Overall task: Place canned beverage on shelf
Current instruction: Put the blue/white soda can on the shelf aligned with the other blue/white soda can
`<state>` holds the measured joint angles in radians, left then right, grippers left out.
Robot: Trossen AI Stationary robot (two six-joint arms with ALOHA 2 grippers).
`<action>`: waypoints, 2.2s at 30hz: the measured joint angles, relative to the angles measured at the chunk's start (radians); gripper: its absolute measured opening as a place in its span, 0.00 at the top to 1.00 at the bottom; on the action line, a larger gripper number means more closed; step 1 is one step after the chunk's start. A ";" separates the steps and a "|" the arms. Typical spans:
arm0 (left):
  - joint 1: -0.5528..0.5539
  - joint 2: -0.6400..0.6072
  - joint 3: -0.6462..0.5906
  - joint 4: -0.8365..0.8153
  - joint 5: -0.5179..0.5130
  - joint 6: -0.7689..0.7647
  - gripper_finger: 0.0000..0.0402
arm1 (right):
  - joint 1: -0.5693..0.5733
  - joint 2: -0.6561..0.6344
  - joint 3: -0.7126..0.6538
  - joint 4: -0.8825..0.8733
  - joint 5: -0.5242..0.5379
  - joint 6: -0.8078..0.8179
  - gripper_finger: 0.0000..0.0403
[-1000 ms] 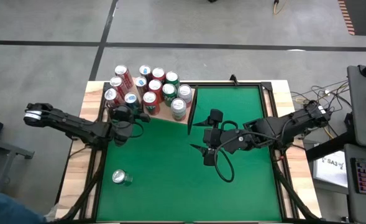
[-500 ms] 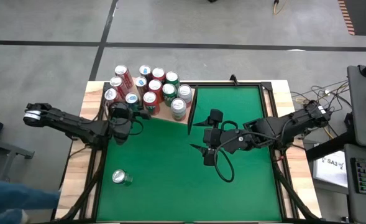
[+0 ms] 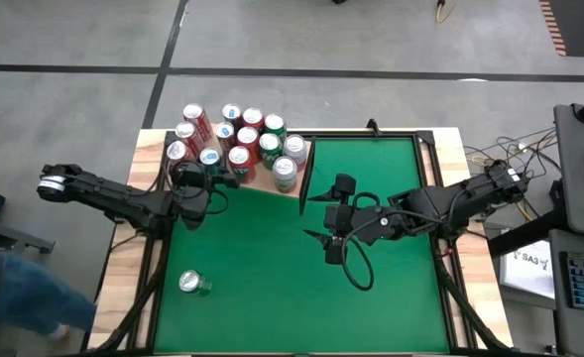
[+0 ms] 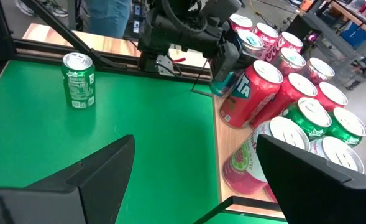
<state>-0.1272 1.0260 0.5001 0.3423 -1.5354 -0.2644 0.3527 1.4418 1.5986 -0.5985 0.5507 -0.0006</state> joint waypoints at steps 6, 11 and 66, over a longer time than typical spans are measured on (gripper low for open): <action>0.000 0.000 0.032 0.002 0.000 0.063 0.32 | 0.000 0.000 0.000 -0.002 0.000 0.000 0.19; 0.007 0.000 0.046 0.002 -0.004 0.101 0.32 | 0.000 0.000 0.000 -0.002 0.000 0.000 0.19; -0.489 -0.003 0.399 -0.568 0.048 0.472 0.50 | 0.000 0.000 0.000 -0.049 -0.004 0.027 0.19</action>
<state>-0.6165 1.0229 0.8990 -0.2254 -1.4878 0.2076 0.3531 1.4418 1.5986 -0.6476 0.5471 0.0269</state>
